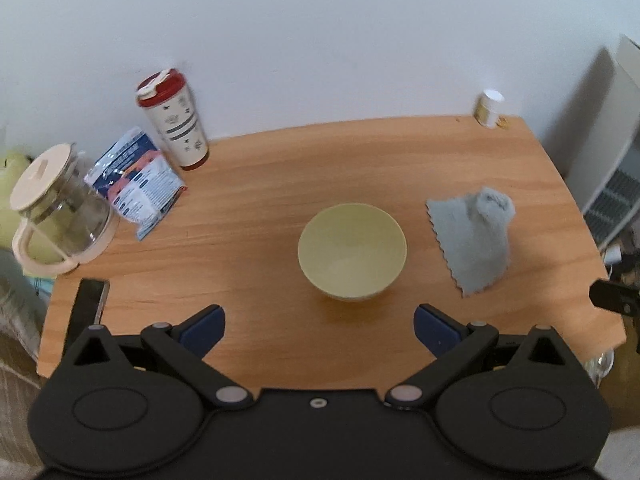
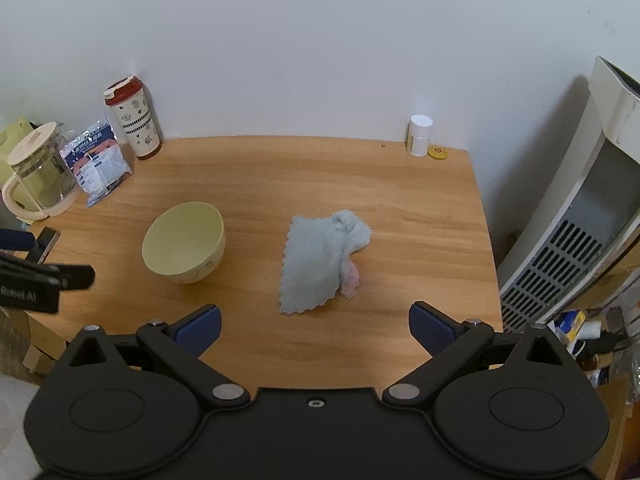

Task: Clean bowl
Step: 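Move the left tool to the bowl rim while the right tool approaches the grey cloth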

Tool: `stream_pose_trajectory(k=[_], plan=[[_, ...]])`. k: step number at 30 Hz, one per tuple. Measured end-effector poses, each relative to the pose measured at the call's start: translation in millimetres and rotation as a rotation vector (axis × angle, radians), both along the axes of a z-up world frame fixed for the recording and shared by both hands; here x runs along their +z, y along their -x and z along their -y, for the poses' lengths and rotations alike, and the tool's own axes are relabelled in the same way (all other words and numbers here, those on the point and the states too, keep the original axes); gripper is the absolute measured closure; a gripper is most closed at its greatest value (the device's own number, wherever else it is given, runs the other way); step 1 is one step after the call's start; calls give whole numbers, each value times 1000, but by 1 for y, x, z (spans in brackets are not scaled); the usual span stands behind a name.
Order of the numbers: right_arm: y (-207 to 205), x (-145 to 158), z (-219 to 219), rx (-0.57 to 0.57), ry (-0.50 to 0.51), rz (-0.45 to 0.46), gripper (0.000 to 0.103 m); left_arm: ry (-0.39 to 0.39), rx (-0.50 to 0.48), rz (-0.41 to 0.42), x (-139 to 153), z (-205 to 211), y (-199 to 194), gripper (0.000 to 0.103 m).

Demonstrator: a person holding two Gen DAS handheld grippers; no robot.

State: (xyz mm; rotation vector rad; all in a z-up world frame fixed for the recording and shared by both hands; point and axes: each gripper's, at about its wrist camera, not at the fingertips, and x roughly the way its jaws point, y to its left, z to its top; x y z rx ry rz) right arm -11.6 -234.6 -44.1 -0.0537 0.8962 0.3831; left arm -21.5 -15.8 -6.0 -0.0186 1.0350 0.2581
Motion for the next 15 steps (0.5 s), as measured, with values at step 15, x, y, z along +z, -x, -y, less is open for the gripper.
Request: stream_pose_trajectory(k=[15], plan=[[-53, -28, -3, 57, -2, -6, 20, 42, 24, -5, -25, -27, -30, 0]])
